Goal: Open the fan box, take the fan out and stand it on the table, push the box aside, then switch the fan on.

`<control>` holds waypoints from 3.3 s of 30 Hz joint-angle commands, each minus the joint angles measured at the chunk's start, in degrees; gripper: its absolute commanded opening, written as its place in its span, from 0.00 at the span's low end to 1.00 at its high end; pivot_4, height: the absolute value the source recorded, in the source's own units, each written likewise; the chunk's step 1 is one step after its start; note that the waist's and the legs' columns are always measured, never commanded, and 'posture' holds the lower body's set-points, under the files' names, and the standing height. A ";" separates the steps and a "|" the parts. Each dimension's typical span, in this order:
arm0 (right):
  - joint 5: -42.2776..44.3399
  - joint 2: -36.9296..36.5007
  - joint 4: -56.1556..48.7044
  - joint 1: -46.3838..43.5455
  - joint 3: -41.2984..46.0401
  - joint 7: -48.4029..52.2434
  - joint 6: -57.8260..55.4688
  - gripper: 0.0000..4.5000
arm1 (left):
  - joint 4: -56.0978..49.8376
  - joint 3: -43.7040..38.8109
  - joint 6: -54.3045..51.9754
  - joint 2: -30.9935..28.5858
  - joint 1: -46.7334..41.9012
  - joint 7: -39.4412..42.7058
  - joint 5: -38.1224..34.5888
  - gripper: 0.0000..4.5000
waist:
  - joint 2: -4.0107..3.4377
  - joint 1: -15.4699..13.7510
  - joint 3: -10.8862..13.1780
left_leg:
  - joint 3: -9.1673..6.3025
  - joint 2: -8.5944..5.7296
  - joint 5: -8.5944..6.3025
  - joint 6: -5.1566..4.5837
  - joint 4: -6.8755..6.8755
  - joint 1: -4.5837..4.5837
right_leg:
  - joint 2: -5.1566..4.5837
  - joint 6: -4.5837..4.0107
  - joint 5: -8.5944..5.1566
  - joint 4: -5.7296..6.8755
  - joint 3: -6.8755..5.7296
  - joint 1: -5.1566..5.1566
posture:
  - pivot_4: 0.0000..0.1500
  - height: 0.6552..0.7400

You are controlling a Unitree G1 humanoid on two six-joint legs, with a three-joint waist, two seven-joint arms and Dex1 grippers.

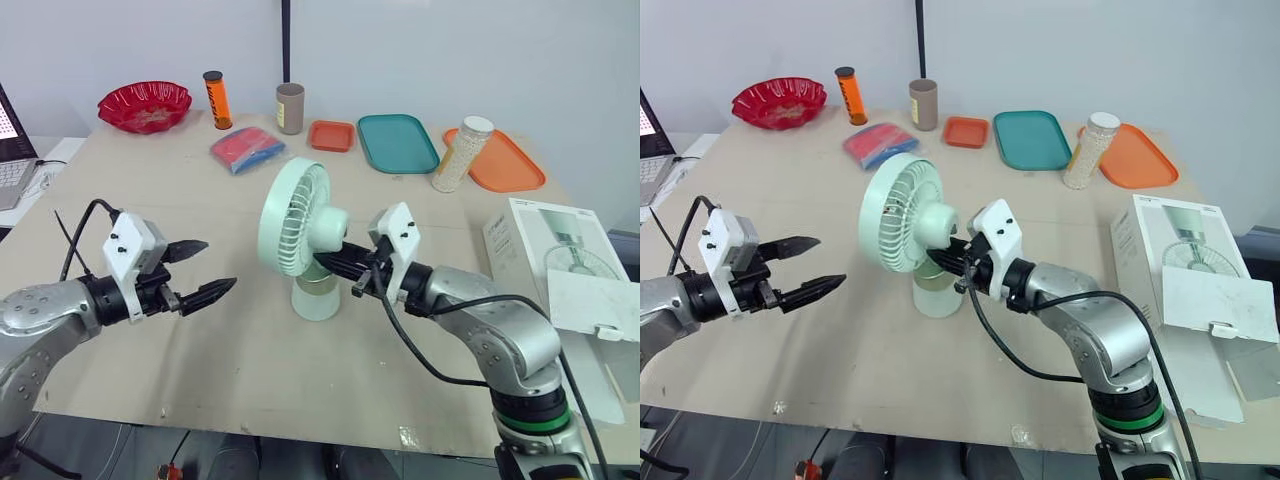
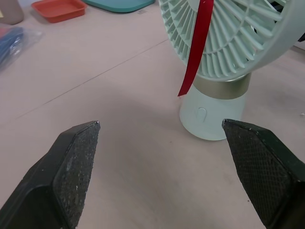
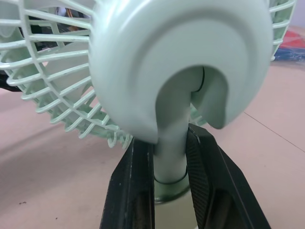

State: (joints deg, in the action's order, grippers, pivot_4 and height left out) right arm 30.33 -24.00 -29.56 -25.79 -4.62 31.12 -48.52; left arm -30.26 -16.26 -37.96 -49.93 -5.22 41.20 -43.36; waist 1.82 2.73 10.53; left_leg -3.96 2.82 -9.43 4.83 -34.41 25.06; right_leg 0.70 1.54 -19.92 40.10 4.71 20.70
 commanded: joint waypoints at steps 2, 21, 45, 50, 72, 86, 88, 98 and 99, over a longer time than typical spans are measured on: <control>4.93 -1.74 -5.90 0.19 3.22 3.56 1.77 0.08 | -0.53 0.19 2.30 0.35 -0.87 1.98 1.08 0.97 | -0.01 -0.05 0.00 | 0.00 0.01 0.00 0.00 0.00 0.03 | 0.00 0.00 0.00 0.00 0.00 0.04 | 1.00 1.00; 4.18 -9.60 -6.58 7.29 1.95 11.98 10.26 0.08 | 9.36 11.43 15.35 0.60 -2.38 18.38 13.15 0.97 | -0.01 -0.11 0.00 | 0.01 0.02 0.01 -0.01 -0.05 0.05 | 0.03 -0.04 0.02 0.08 -0.01 0.07 | 1.00 1.00; 0.14 -9.22 -6.90 9.80 0.62 8.45 13.37 0.08 | -2.67 18.24 2.17 8.99 0.15 6.44 12.25 0.75 | 0.00 -0.15 -0.02 | -0.04 -0.02 0.05 -0.05 -0.20 -0.03 | 0.02 -0.03 0.02 0.28 -0.02 -0.03 | 1.00 1.00; -0.25 -9.35 -6.78 10.03 0.49 8.51 13.65 0.08 | -1.31 20.70 1.78 11.60 -0.98 3.86 14.21 0.36 | 0.00 -0.16 -0.02 | -0.06 -0.04 0.06 -0.05 -0.23 -0.06 | 0.02 -0.01 0.01 0.28 -0.03 -0.10 | 1.00 1.00; -0.83 -9.18 -6.48 9.86 0.78 7.84 13.17 0.08 | -1.88 22.39 -6.34 12.60 -6.43 0.32 12.29 0.01 | 0.00 -0.15 -0.03 | -0.11 -0.06 0.06 -0.05 -0.26 -0.13 | 0.02 -0.01 0.01 0.28 -0.07 -0.22 | 1.00 1.00; -0.44 -9.17 -7.00 9.73 0.85 7.41 11.97 0.08 | 3.14 26.20 -1.03 15.55 -5.67 0.81 16.56 0.01 | 0.00 -0.18 -0.03 | -0.11 -0.07 0.06 -0.05 -0.26 -0.24 | 0.00 0.00 0.00 0.28 -0.07 -0.34 | 1.00 1.00; -0.38 -9.25 -7.20 9.93 0.92 7.35 11.85 0.08 | 3.66 25.88 -0.95 16.35 -6.10 0.61 16.33 0.01 | 0.00 -0.18 -0.03 | -0.11 -0.07 0.06 -0.05 -0.25 -0.26 | 0.01 0.00 0.00 0.28 -0.07 -0.35 | 1.00 1.00; -0.44 -9.73 -7.49 10.45 0.67 7.16 11.69 0.08 | 2.49 25.38 -2.42 18.44 -7.05 -0.04 15.16 0.01 | 0.00 -0.18 -0.04 | -0.10 -0.07 0.06 -0.05 -0.26 -0.30 | 0.00 0.01 0.00 0.28 -0.07 -0.41 | 1.00 1.00; -0.45 -9.76 -7.50 10.42 0.64 7.15 11.67 0.08 | 2.28 25.21 -2.69 18.46 -7.07 -0.16 15.01 0.01 | 0.00 -0.17 -0.04 | -0.10 -0.07 0.06 -0.05 -0.25 -0.31 | 0.00 0.01 0.00 0.28 -0.07 -0.41 | 1.00 1.00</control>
State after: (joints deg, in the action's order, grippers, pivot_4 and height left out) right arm 30.01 -33.13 -34.96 -15.25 -4.77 38.77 -37.03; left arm -25.91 10.20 -40.49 -31.77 -11.74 41.20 -27.55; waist 1.82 2.56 10.50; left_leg -4.06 2.75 -9.38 4.78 -34.67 24.75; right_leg 0.70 1.55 -19.92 40.38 4.65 20.29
